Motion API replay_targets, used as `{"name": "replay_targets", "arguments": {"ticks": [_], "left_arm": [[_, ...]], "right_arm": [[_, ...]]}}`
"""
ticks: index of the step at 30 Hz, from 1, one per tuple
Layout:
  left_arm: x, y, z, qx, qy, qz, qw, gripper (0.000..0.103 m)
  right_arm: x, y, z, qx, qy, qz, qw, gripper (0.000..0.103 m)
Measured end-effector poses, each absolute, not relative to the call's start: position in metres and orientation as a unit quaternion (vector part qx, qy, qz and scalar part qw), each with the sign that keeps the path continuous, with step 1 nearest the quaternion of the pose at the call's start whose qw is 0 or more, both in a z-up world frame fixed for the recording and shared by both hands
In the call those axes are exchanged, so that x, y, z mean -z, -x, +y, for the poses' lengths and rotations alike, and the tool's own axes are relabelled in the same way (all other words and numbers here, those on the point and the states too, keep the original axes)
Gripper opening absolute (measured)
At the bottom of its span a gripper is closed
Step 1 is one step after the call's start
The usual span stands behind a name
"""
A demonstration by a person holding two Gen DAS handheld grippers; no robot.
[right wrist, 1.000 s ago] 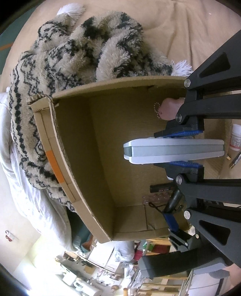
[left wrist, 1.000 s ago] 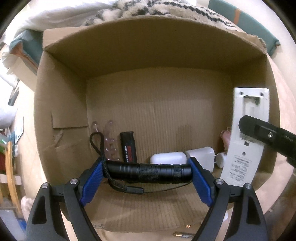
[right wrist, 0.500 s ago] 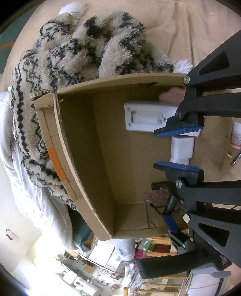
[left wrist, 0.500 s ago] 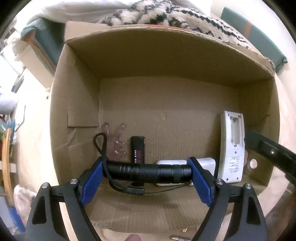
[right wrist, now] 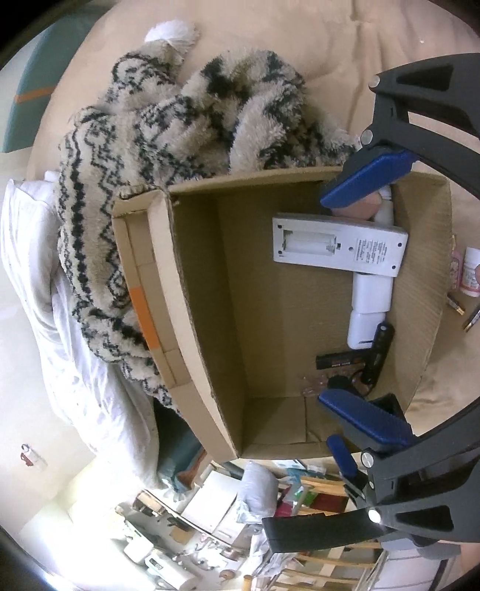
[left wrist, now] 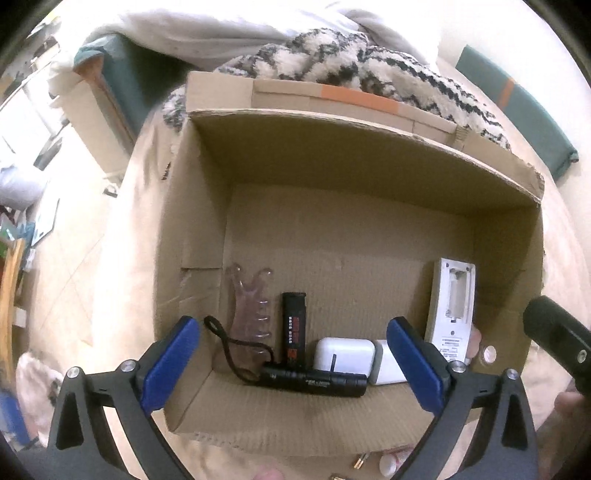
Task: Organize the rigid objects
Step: 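Withdraw both tools up out of the box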
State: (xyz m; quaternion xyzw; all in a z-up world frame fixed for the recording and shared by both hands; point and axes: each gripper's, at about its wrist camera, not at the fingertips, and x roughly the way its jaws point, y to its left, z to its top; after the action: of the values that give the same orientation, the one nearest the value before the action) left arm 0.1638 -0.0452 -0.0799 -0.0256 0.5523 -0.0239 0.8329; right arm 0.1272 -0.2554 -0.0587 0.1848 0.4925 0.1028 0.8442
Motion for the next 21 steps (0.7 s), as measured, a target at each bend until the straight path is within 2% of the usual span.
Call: {"name": "replay_targets", "arguments": {"ticks": [21], "left_arm": [[0.031,-0.110,-0.030,0.033,-0.020,0.528,0.849,0.101]], "right_arm": [[0.040,-0.082,-0.264,-0.088,-0.162,0.517,0.836,0.103]]}}
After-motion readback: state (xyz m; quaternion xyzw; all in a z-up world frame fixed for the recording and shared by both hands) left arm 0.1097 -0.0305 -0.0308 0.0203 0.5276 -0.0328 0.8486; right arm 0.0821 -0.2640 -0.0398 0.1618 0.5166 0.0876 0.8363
